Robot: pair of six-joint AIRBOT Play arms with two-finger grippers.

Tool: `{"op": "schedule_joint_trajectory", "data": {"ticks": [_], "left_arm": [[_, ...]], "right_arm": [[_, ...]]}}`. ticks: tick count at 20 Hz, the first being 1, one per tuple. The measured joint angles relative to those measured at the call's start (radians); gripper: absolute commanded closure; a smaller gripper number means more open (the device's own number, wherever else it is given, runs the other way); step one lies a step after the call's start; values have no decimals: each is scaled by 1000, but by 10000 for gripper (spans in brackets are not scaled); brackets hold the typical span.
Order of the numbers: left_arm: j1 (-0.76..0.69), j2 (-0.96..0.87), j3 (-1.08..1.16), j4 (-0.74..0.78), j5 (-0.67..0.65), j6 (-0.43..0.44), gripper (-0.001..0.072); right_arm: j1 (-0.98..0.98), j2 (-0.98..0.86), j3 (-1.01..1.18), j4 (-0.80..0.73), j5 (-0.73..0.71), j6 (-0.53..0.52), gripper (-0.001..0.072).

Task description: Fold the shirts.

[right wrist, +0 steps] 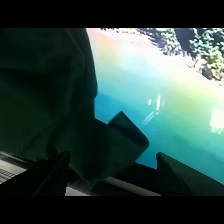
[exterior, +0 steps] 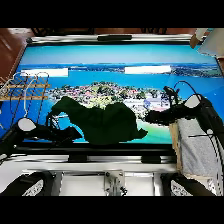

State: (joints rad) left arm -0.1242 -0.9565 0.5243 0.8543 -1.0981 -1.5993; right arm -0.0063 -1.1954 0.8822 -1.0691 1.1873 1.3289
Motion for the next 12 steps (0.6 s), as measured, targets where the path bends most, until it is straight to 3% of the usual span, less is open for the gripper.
{"op": "schedule_joint_trajectory", "data": {"ticks": [9, 10, 12], "left_arm": [[-189, -126, -61, -161, 289, -35, 34], [-200, -139, -62, -172, 311, -36, 71], [-220, -159, -63, -189, 341, -35, 259]], "right_arm": [[117, -126, -10, 55, -159, 4, 66], [124, -134, -10, 61, -174, 6, 66], [146, -151, -10, 77, -202, 6, 66]]}}
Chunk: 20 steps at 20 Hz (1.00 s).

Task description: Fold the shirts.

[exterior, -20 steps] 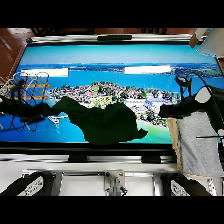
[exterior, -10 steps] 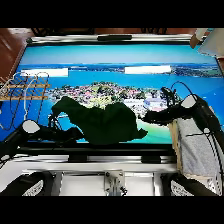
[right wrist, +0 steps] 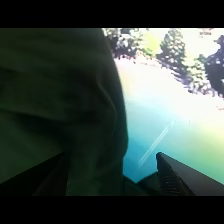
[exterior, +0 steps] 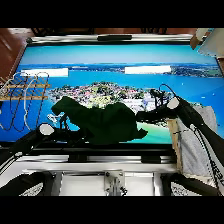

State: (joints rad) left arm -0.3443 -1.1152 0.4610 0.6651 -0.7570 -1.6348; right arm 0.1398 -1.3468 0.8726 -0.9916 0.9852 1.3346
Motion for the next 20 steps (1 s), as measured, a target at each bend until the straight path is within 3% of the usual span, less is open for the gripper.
{"op": "schedule_joint_trajectory", "data": {"ticks": [1, 3, 5, 6, 7, 8, 12, 17, 20], "left_arm": [[-6, -7, 0, -1, 10, 0, 272], [-15, -19, -1, -6, 30, 0, 538], [-19, -25, 0, -11, 43, 4, 657], [-20, -27, 6, -11, 45, 21, 672], [-22, -27, 14, -11, 44, 48, 673], [-22, -25, 31, -11, 43, 81, 674], [5, 18, 156, 96, -41, 154, 674], [78, 196, 471, 381, -225, 127, 674], [100, 341, 721, 456, -265, 108, 674]], "right_arm": [[12, -9, 0, 5, -13, 0, 66], [40, -31, 0, 11, -47, 1, 74], [67, -49, 0, 16, -73, 8, 86], [78, -57, 0, 17, -89, 16, 251], [88, -63, 0, 18, -100, 20, 554], [97, -68, 0, 21, -113, 25, 637], [101, -58, 27, -5, -116, 30, 643], [100, 113, 206, -188, -49, 26, 643], [100, 281, 363, -248, -53, 26, 643]]}}
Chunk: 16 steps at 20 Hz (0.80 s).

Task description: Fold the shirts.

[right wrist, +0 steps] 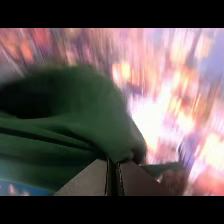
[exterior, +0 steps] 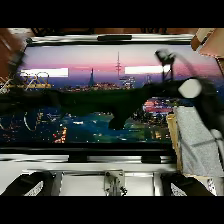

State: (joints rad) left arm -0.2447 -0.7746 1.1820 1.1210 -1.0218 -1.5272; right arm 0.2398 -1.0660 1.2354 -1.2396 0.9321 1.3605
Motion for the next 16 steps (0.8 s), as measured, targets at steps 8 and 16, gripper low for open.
{"op": "schedule_joint_trajectory", "data": {"ticks": [8, 16], "left_arm": [[13, 249, 377, 96, 35, -116, 674], [14, 245, 354, 216, -191, -171, 673]], "right_arm": [[0, 375, 246, 41, -155, 12, 643], [0, 331, 272, 32, -21, 21, 643]]}}
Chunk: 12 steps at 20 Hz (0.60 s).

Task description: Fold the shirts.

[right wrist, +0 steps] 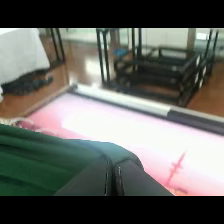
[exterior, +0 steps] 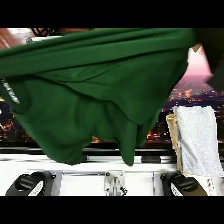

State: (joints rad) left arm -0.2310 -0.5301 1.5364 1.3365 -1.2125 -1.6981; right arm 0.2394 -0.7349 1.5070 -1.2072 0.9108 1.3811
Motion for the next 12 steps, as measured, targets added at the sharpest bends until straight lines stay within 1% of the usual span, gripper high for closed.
{"op": "schedule_joint_trajectory", "data": {"ticks": [3, 6, 9, 12], "left_arm": [[0, -27, -117, 61, -26, -16, 673], [0, -89, -280, 148, -23, -28, 673], [0, -221, -412, 251, 37, -93, 672], [2, -399, -461, 255, 94, -138, 669]], "right_arm": [[0, -157, 1, 2, 16, -7, 643], [1, -380, 1, 42, 15, -17, 642], [1, -634, 1, 157, -19, -32, 643], [-1, -836, 1, 338, -48, -39, 642]]}}
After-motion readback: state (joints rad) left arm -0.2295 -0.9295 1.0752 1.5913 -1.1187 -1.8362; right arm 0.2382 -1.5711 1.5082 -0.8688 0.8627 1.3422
